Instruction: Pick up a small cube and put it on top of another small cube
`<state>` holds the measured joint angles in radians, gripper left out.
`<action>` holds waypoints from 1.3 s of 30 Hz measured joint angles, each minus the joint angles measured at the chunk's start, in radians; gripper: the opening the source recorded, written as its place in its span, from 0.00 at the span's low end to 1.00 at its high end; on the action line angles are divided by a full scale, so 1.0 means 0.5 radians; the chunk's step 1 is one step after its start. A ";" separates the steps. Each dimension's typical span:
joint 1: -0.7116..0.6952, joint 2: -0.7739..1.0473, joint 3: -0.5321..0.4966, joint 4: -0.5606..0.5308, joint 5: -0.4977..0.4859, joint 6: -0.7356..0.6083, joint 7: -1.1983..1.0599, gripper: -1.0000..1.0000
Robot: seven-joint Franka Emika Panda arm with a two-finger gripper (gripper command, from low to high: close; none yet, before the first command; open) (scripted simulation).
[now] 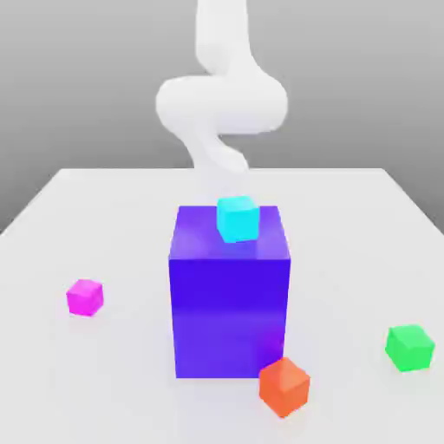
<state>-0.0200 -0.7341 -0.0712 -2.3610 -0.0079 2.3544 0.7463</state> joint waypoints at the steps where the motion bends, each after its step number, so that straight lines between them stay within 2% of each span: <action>1: -0.024 0.066 -0.063 -0.056 -0.004 0.052 -0.054 0.50; 13: -0.280 0.849 -0.756 -0.709 -0.085 0.664 -0.654 0.50; 22: -0.553 1.354 -1.112 -1.135 -0.198 1.075 -1.009 0.50; 25: -0.543 1.432 -1.109 -1.123 -0.063 1.121 -1.132 0.50; 30: -0.547 1.556 -1.022 -1.076 0.278 1.188 -1.391 0.50; 39: -0.844 1.783 -0.578 -1.001 0.901 1.325 -1.854 0.50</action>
<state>-0.4419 0.1575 -0.3602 -2.8614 0.4424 3.0168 -0.1807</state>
